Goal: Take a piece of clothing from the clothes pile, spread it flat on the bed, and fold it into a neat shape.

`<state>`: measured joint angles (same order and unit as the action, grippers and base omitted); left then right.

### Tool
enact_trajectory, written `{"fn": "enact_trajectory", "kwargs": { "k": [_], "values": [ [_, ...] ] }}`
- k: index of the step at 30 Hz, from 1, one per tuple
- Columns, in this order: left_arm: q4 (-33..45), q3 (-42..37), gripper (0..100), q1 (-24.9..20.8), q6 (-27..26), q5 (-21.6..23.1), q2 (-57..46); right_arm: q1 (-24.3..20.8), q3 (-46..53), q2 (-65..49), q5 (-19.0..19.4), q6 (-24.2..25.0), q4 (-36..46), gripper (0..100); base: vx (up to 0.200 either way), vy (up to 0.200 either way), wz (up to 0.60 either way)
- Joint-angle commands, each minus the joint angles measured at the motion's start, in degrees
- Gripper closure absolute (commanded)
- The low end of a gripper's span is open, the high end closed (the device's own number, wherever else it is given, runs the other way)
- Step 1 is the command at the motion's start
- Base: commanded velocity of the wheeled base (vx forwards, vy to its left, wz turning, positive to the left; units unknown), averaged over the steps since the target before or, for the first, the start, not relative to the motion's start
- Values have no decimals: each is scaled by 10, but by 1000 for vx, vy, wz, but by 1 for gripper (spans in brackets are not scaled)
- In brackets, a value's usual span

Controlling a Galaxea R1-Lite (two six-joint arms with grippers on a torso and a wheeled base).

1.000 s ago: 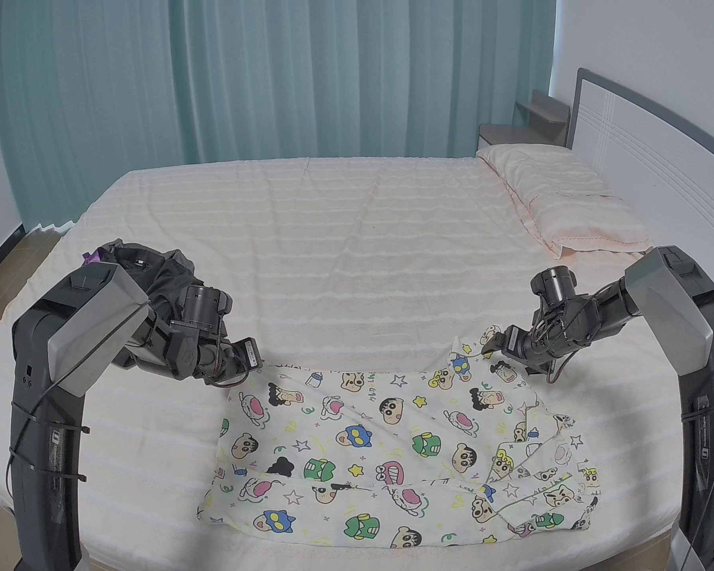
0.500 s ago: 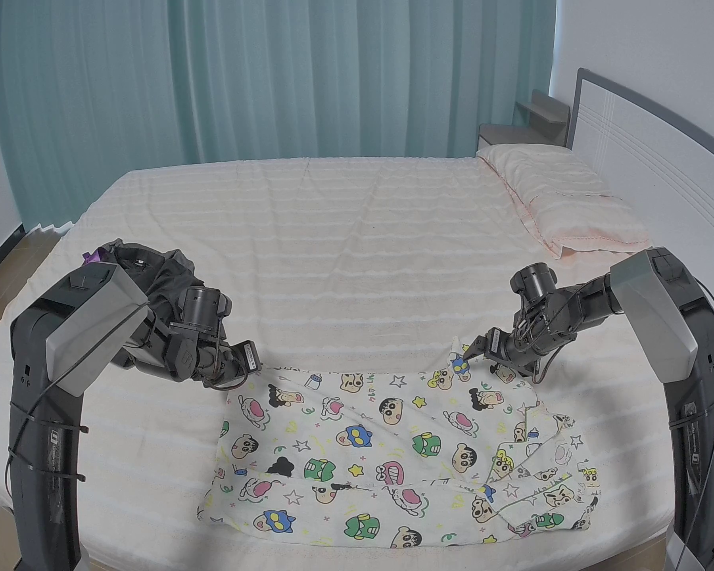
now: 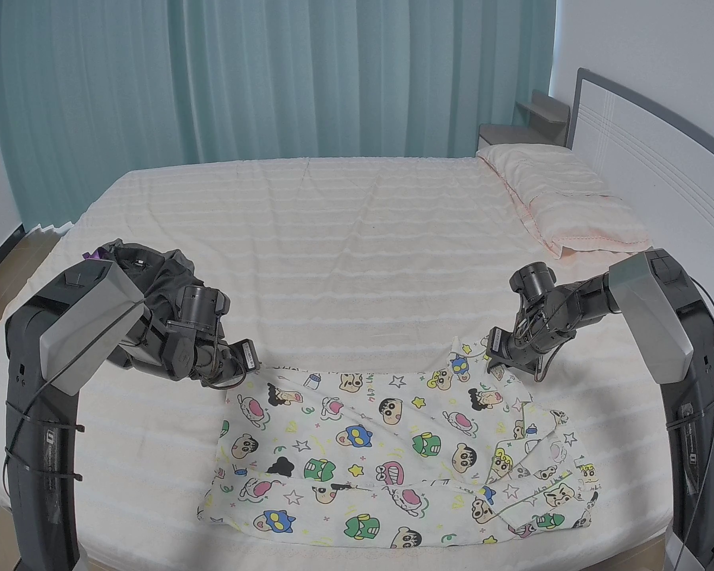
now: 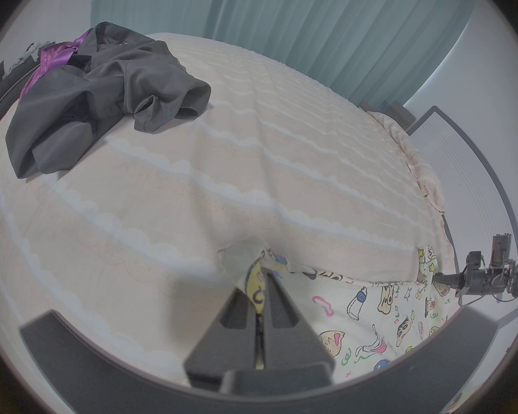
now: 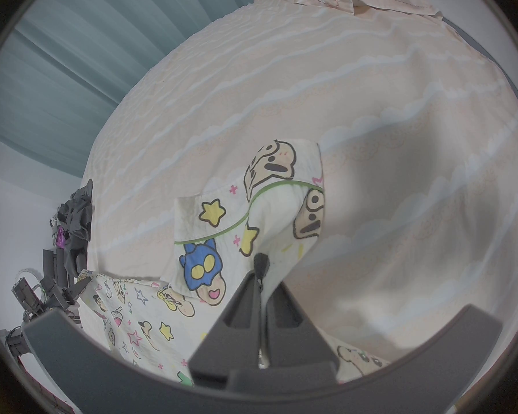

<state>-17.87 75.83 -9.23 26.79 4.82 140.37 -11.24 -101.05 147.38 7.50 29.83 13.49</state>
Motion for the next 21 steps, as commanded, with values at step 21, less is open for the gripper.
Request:
{"fn": "enact_trajectory", "kwargs": {
  "k": [21],
  "values": [
    [3, -18, 100, 4, 1, 0, -48, 55, 196, -90, 105, 1, -230, 100, 0, 0, 0]
  ]
}}
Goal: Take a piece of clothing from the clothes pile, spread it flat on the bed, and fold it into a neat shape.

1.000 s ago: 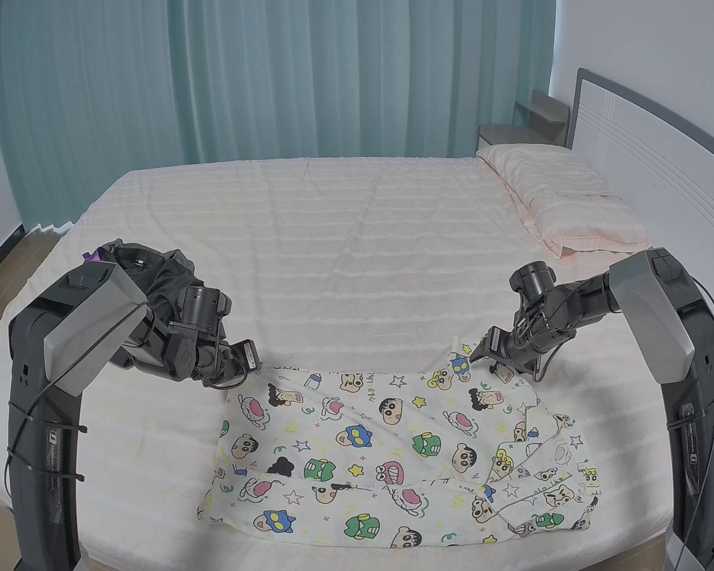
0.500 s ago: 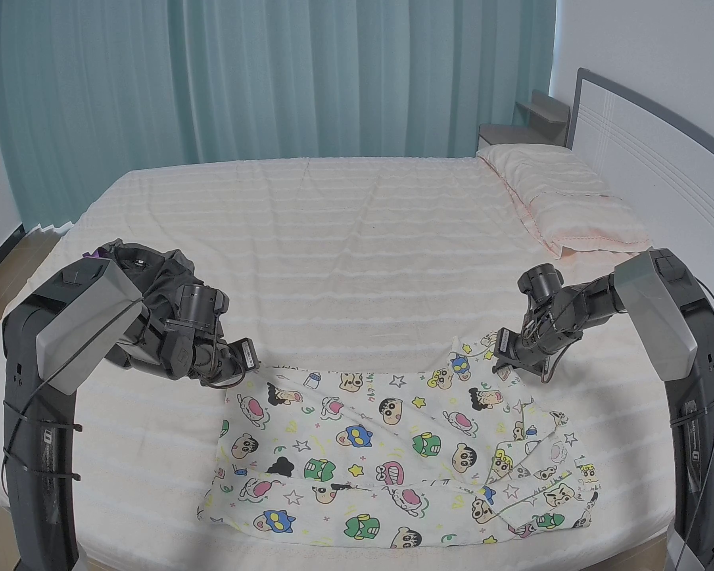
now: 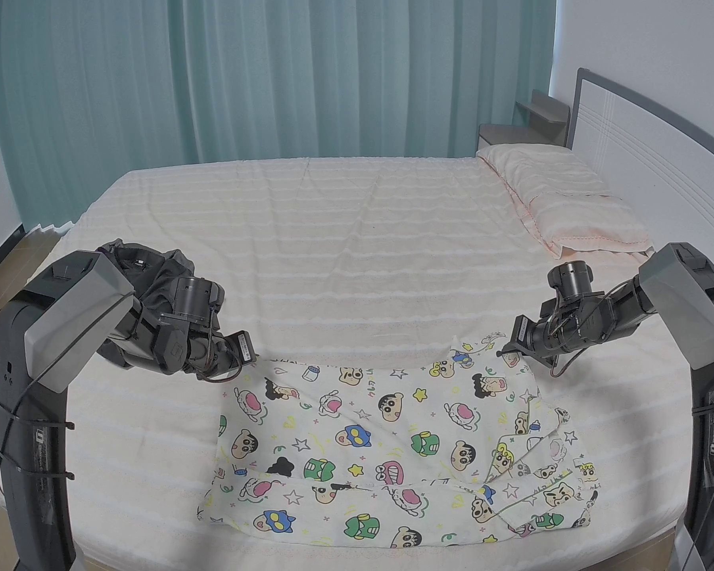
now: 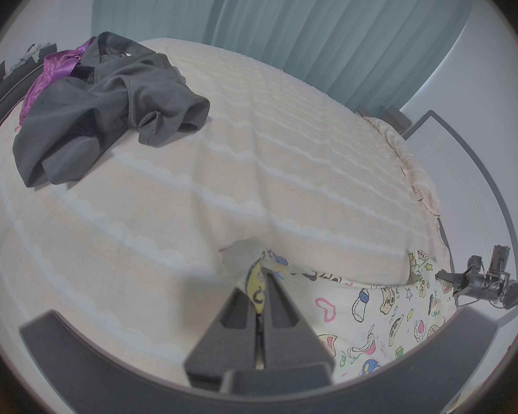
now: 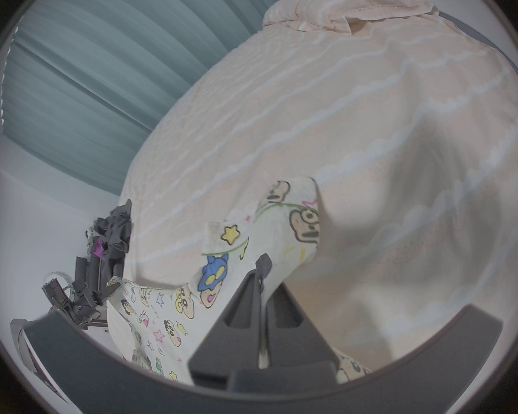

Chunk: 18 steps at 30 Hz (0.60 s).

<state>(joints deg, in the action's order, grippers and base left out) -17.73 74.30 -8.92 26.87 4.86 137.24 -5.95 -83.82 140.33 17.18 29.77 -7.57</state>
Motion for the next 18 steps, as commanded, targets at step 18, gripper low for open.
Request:
{"fn": "enact_trajectory", "kwargs": {
  "k": [18],
  "values": [
    [-5, 1, 100, -2, -1, -1, -23, 22, 59, -26, 9, 20, -128, 100, 0, 0, 0]
  ]
}}
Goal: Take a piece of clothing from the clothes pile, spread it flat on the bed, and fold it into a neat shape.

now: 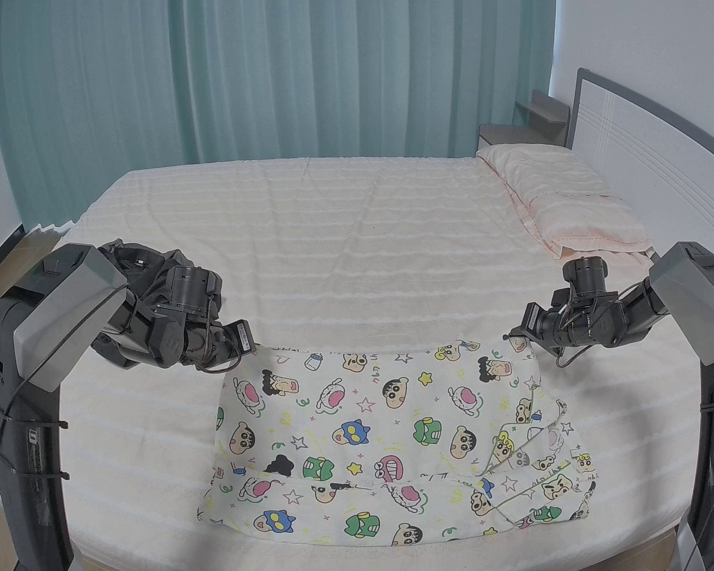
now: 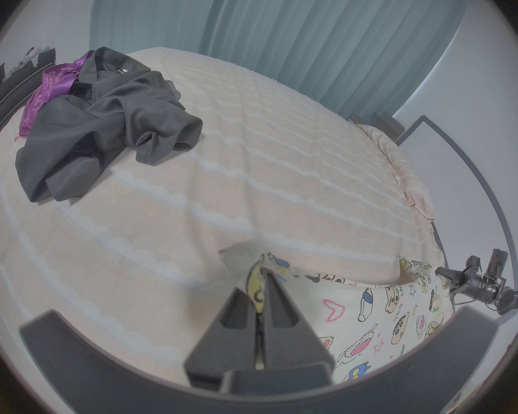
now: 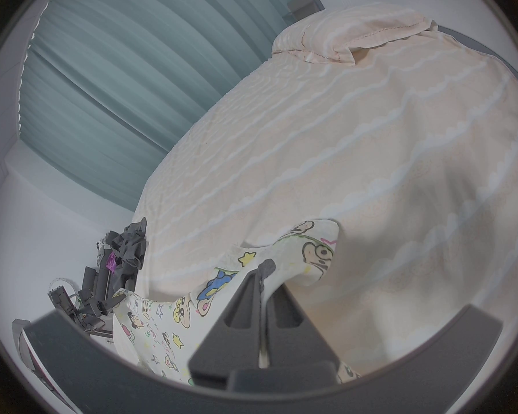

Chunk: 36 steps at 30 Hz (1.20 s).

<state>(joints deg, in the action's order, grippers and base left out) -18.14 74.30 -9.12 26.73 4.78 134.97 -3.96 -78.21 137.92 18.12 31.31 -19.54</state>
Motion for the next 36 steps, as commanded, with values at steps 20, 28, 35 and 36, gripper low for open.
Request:
{"fn": "enact_trajectory", "kwargs": {
  "k": [20, 28, 35, 36],
  "values": [
    [-1, -65, 100, -1, -5, -2, -59, 11, 119, -101, 41, -24, -25, 100, 0, 0, 0],
    [-15, -123, 100, -1, -10, -1, -89, 12, 198, -143, 46, -70, -26, 100, 0, 0, 0],
    [-15, -191, 100, -3, -48, 3, -115, 13, 286, -157, 51, -124, -76, 100, 0, 0, 0],
    [-15, -195, 100, -3, -48, 3, -117, 13, 293, -158, 51, -128, -81, 100, 0, 0, 0]
  ]
}}
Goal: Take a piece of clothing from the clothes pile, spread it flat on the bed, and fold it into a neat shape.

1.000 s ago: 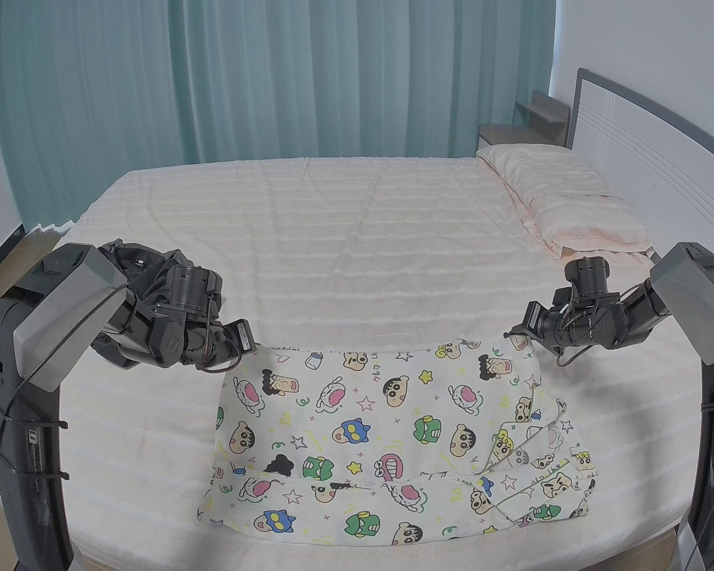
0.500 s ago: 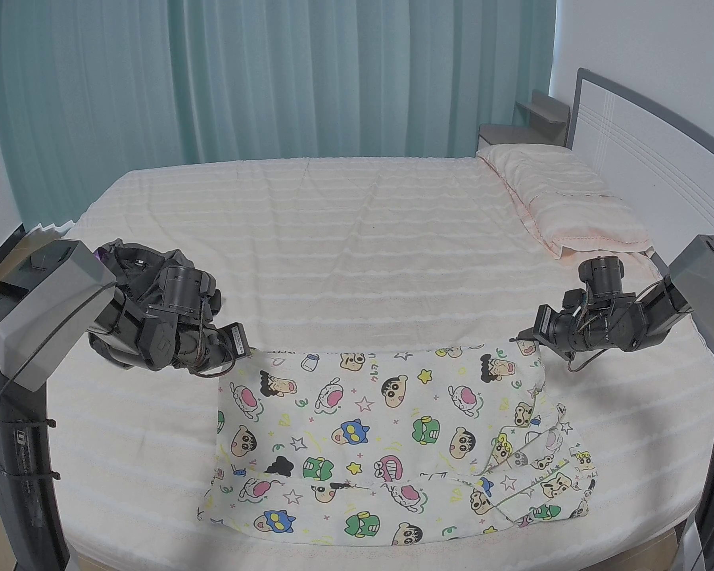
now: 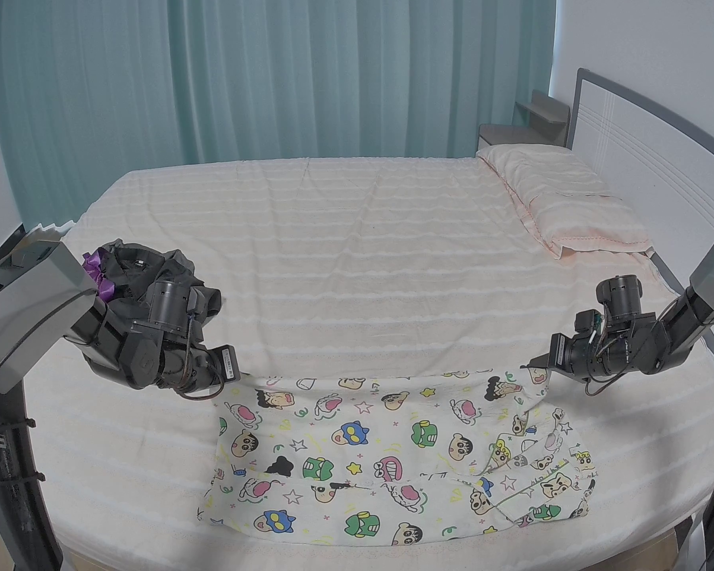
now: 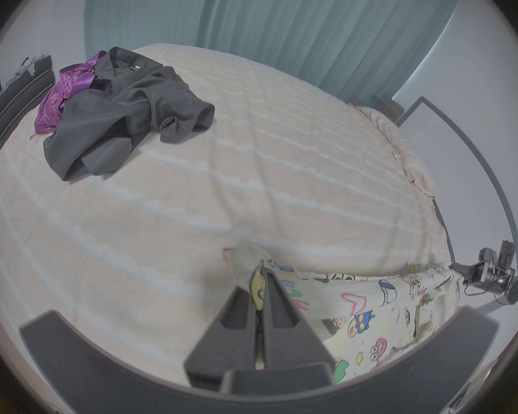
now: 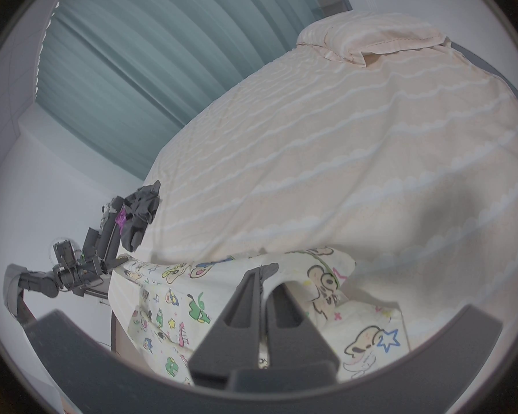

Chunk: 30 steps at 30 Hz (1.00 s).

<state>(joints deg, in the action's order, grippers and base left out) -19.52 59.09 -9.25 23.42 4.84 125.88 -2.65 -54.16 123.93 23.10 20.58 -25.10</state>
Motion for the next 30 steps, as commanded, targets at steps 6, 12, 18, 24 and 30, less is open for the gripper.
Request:
{"fn": "enact_trajectory", "kwargs": {
  "k": [6, 12, 18, 24, 30],
  "values": [
    [-3, -93, 100, -14, -18, 3, -42, 0, 126, -20, 1, -66, -57, 100, 0, 0, 0],
    [-39, -136, 100, -19, -20, 1, -35, -4, 180, -15, -4, -95, -89, 100, 0, 0, 0],
    [-51, -180, 100, -23, -45, 3, -18, -5, 230, -6, -30, -142, -108, 100, 0, 0, 0],
    [-52, -194, 100, -28, -54, -3, 0, -7, 268, 8, -43, -173, -145, 100, 0, 0, 0],
    [-54, -204, 100, -48, -61, -24, 2, -19, 309, 61, -97, -200, -279, 100, 0, 0, 0]
  ]
}}
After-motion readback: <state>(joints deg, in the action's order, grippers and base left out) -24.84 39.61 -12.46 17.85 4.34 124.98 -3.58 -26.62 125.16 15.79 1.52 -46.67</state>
